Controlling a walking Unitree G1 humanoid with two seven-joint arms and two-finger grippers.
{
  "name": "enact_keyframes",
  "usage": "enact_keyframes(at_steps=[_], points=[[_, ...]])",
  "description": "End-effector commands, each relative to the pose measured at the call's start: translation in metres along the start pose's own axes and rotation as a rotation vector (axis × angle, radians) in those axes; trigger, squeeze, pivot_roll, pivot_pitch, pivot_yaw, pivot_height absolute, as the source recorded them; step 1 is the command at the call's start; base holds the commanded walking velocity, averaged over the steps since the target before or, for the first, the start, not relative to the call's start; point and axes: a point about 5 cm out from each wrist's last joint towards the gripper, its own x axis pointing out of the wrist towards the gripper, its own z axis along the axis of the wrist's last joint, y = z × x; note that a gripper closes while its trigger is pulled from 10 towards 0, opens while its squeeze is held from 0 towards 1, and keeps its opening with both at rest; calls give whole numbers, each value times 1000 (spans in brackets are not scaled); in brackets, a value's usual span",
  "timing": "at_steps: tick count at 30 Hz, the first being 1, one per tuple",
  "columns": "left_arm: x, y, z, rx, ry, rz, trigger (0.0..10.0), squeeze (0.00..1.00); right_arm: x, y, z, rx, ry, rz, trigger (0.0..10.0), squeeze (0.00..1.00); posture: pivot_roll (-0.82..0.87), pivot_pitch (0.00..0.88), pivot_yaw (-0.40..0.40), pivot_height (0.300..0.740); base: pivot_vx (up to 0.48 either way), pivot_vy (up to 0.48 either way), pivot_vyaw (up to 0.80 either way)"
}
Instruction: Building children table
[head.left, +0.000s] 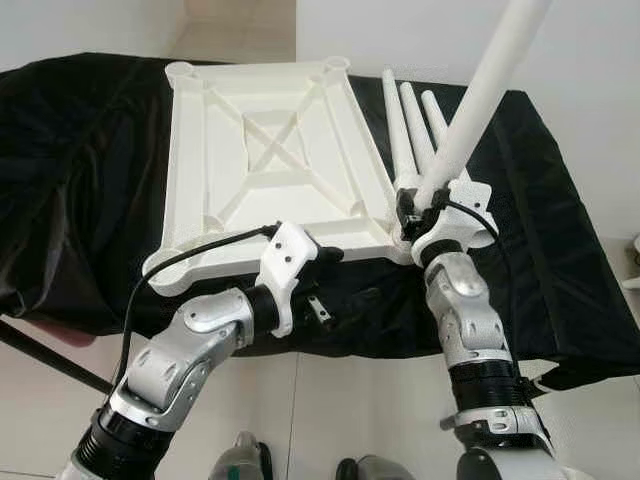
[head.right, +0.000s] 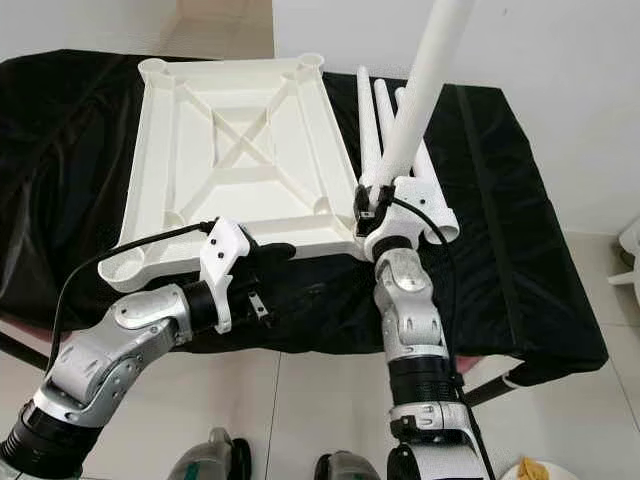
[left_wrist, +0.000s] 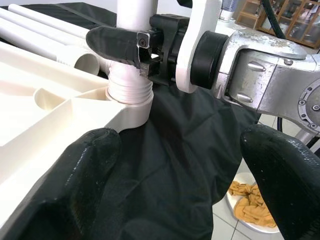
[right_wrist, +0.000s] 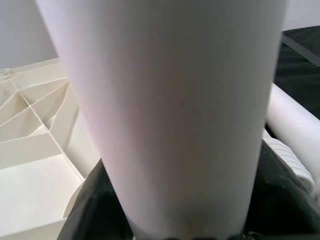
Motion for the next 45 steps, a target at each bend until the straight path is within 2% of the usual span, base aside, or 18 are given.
enact_keyframes(at_steps=[1, 5, 6, 7, 8, 10, 11, 21, 22, 29, 31, 35, 36, 42, 45], points=[[-2, -4, -1, 4, 8, -19, 10000, 0, -6, -6, -13, 53, 70, -61, 0, 0, -9, 104, -3, 740, 0, 0, 0], [-2, -4, -1, 4, 10, -21, 10000, 0, -6, -2, -12, 70, 71, -43, 0, 0, -11, 102, -2, 740, 0, 0, 0], [-2, -4, -1, 5, 11, -23, 10000, 0, -6, 1, -11, 74, 69, -17, 2118, 0, -11, 101, -2, 740, 0, 0, 0], [-2, -4, -1, 6, 13, -25, 10000, 0, -6, 4, -10, 79, 67, 6, 6863, 0, -12, 101, -2, 740, 0, 0, 0], [-3, -4, -1, 5, 13, -25, 10000, 0, -6, 5, -8, 80, 63, 19, 10000, 0, -13, 100, -2, 740, 0, 0, 0], [-3, -3, -1, 5, 13, -25, 10000, 0, -6, 5, -8, 78, 61, 25, 10000, 0, -13, 100, -2, 740, 0, 0, 0], [-3, -3, -1, 6, 13, -24, 10000, 0, -7, 6, -5, 73, 50, 38, 10000, 1000, -12, 98, -3, 740, 0, 0, 0], [-6, 0, -2, 8, 22, -23, 10000, 0, -7, 7, 0, 25, 32, 114, 10000, 1000, -11, 88, -1, 740, 0, 0, 0], [-8, 1, -2, 10, 26, -22, 10000, 0, -7, 6, 0, 17, 32, 135, 10000, 0, -9, 86, -2, 740, 0, 0, 0], [-8, 1, -4, 15, 37, -26, 10000, 0, -13, 7, 6, -11, -2, 257, 10000, 0, -12, 82, 3, 740, 0, 0, 0], [-8, -2, -6, -9, 43, -62, 10000, 0, -17, 8, 9, -8, -14, 311, 10000, 0, -12, 81, 4, 740, 0, 0, 0], [-12, -3, -10, -11, 75, -94, 10000, 0, -18, 3, 9, -14, -8, 314, 10000, 0, -14, 84, 7, 740, 0, 0, 0], [-16, 0, -15, 10, 113, -97, 10000, 0, -17, -1, 10, -24, -5, 314, 10000, 0, -12, 87, 6, 740, 0, 0, 0], [-16, 8, -14, 31, 119, -70, 10000, 0, -17, -2, 13, -29, -16, 350, 10000, 0, -7, 91, 8, 740, 0, 0, 0], [-7, 8, -13, 56, 103, -30, 10000, 0, -20, -3, 14, -38, -18, 395, 10000, 0, -9, 93, 12, 740, 0, 0, 0]])
